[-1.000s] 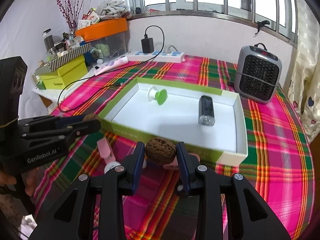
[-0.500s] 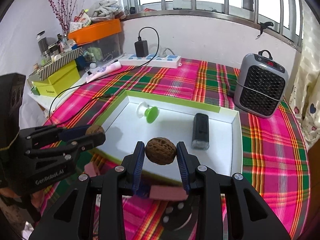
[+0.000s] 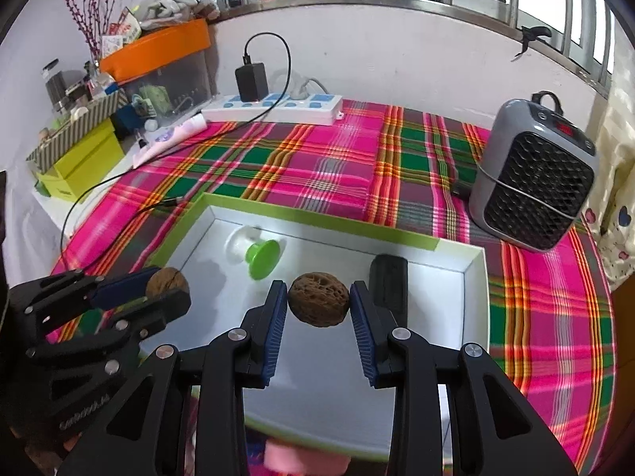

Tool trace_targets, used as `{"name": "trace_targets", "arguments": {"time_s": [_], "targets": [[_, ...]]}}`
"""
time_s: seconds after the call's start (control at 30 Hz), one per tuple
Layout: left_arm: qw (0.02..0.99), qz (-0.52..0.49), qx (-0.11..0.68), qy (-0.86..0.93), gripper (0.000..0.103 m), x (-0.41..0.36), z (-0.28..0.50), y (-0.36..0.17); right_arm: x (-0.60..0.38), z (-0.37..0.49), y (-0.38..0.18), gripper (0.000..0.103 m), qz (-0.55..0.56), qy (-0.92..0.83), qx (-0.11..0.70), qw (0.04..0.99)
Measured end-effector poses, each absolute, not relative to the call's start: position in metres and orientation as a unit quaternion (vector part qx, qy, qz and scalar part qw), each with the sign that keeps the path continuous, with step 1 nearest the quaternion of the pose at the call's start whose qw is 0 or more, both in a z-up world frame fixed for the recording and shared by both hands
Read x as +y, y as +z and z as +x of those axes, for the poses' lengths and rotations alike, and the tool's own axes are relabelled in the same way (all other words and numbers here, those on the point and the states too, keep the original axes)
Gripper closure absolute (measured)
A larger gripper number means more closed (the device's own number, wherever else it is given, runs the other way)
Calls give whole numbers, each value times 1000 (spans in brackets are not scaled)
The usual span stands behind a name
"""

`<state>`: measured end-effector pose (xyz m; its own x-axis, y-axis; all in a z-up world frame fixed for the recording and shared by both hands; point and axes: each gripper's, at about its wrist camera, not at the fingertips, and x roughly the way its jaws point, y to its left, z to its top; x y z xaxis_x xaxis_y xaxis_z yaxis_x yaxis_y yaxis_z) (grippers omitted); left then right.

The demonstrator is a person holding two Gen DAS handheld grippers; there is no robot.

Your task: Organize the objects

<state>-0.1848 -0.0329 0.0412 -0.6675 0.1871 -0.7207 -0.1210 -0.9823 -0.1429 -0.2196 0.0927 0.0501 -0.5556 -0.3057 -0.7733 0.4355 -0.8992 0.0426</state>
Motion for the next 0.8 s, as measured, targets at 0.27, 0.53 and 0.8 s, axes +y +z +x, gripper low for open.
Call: {"name": "trace_targets", "arguments": {"time_s": [0.27, 0.53, 0.8], "targets": [[82, -408, -41, 908, 76, -31, -196, 34, 87, -245, 41, 69, 442, -869, 76, 210], [84, -413, -37, 906, 76, -27, -202, 29, 80, -256, 34, 69, 449, -865, 79, 211], [81, -412, -28, 907, 76, -24, -205, 26, 77, -261, 27, 69, 456, -862, 81, 206]]}}
